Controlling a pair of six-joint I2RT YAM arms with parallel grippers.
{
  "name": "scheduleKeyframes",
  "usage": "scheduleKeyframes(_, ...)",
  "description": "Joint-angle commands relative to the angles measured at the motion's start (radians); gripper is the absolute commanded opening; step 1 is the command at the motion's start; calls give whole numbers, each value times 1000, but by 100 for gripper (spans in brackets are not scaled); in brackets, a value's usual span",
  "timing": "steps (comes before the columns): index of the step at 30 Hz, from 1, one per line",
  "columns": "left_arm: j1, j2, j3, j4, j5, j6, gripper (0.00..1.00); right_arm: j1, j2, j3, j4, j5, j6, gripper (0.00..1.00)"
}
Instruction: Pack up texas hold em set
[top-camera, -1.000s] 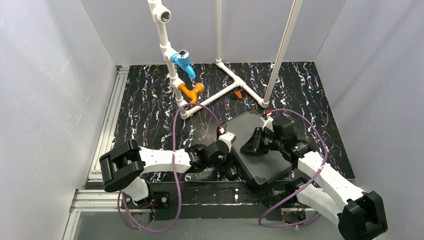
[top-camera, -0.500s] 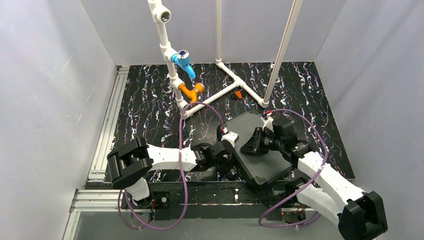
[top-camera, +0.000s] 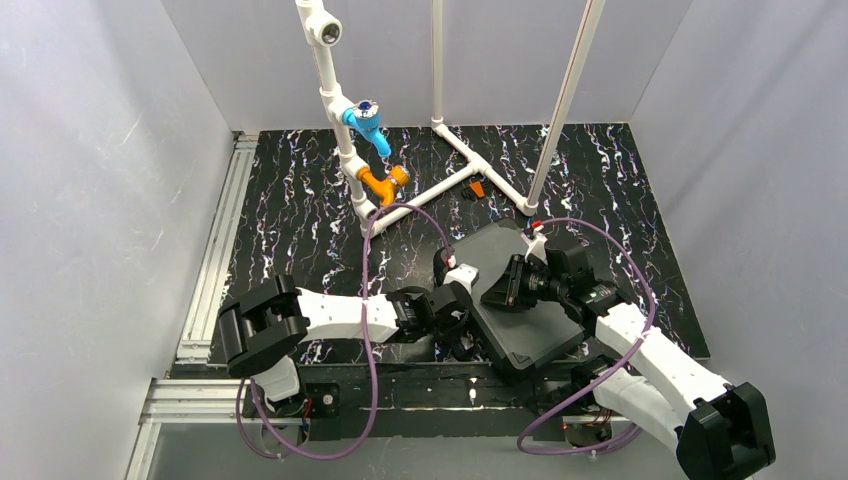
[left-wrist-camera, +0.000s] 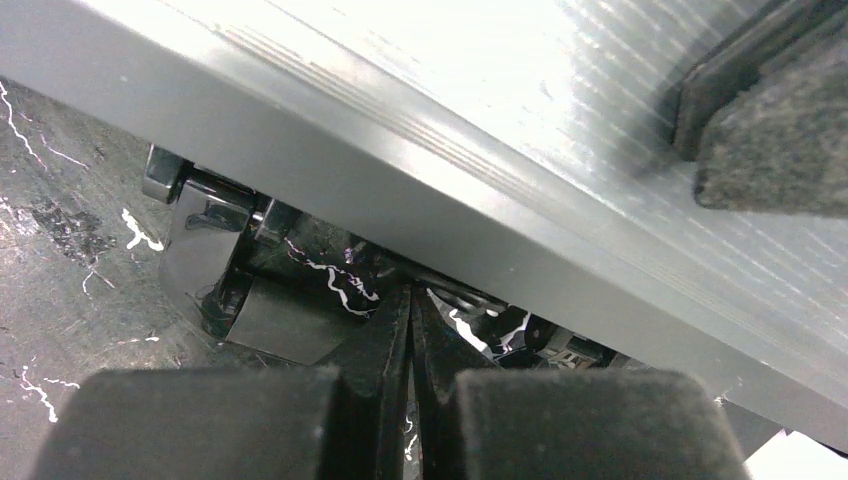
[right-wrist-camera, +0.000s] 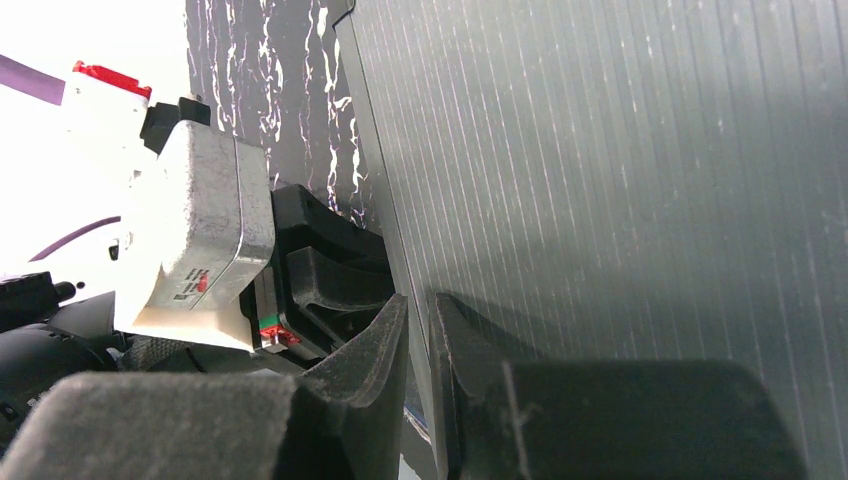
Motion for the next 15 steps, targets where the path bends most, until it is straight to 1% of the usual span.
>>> scheduleKeyframes(1,8,12,-17,-17,-80,4,0,0,30,-40,-242,146,-72,23)
scheduleKeyframes(9,2,-98,-22,-34,-15,63,0,0,25,5,-280,166,-83,23)
scheduleKeyframes(15,1,-204,-7,-155,-28,111,0,0,32,68,-327,187,-98,23)
